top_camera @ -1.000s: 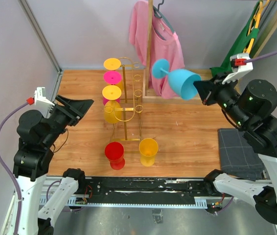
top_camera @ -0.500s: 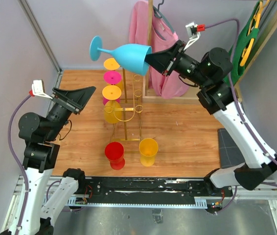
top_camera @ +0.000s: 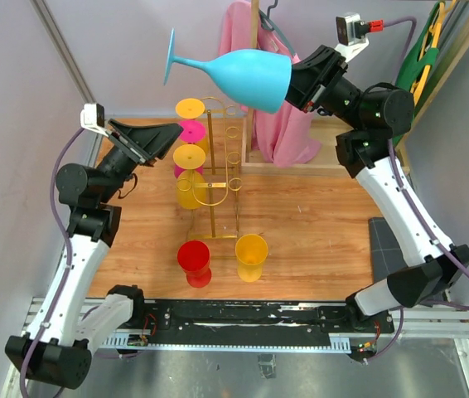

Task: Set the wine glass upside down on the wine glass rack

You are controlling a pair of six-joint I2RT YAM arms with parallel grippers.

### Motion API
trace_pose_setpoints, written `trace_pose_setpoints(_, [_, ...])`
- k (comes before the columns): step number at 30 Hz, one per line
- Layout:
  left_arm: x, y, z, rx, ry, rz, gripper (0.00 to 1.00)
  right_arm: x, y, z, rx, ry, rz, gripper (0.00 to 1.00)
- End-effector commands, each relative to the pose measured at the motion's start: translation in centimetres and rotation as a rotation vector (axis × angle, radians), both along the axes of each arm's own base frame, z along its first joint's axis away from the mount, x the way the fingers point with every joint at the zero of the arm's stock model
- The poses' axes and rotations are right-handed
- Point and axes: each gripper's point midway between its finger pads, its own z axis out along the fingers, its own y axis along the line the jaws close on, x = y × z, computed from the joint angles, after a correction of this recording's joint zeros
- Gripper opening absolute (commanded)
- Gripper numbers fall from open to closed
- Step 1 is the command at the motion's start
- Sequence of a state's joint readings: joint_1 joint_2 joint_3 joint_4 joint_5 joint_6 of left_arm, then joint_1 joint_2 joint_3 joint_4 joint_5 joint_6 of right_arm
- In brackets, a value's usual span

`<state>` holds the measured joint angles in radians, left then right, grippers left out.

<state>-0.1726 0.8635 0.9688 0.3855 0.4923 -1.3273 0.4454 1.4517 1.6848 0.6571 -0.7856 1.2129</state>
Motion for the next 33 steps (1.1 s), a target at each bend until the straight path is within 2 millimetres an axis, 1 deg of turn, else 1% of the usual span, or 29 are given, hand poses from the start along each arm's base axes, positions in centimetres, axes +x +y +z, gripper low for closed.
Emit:
trace_pose_setpoints(1, [-2.9,-0.4,3.4,-0.086,-0.161,-0.165,0.57,-2.2,-0.9,1.1,0.075,-0.047,0.176,0.01])
trace_pose_setpoints(4, [-3.5,0.0,4.0,-0.156,-0.179,-0.237,0.57,-2.7,-0.8,0.9,0.096,-0.071,0.249,0.01])
trace_pose_setpoints(5, [-4.4,0.3,4.5,-0.184,-0.227,-0.271,0.58,-2.8,-0.8,0.7,0.101,-0.067,0.272,0.01])
trace_pose_setpoints(7, [-5.5,0.6,5.0,-0.248,-0.262,-0.347,0.58,-2.6,-0.8,0.4,0.119,-0.049,0.318,0.01])
trace_pose_setpoints(11, [-6.6,1.5,5.2,-0.367,-0.284,-0.473,0.58,-2.2,-0.7,-0.3,0.146,-0.035,0.367,0.02])
trace_pose_setpoints(15, [-7.6,2.0,5.5,-0.406,-0.309,-0.508,0.58,-2.1,-0.2,-1.3,0.133,-0.023,0.382,0.02])
trace_pose_setpoints(18, [-8.4,2.4,6.0,-0.438,-0.327,-0.548,0.59,-2.5,0.4,-2.1,0.121,-0.021,0.409,0.01])
trace_pose_setpoints(21, [-9.7,3.3,6.7,-0.496,-0.368,-0.610,0.59,-2.8,1.3,-2.9,0.112,-0.016,0.438,0.01])
trace_pose_setpoints(22, [-9.9,3.5,6.9,-0.509,-0.375,-0.628,0.59,-2.9,1.7,-3.2,0.108,-0.011,0.447,0.01])
trace_pose_setpoints(30, [-11.4,3.8,7.9,-0.517,-0.394,-0.680,0.59,-3.5,4.7,-5.3,0.068,0.022,0.523,0.01])
trace_pose_setpoints(33, [-12.2,4.1,8.4,-0.533,-0.408,-0.701,0.59,-3.3,5.3,-5.9,0.063,0.037,0.532,0.01])
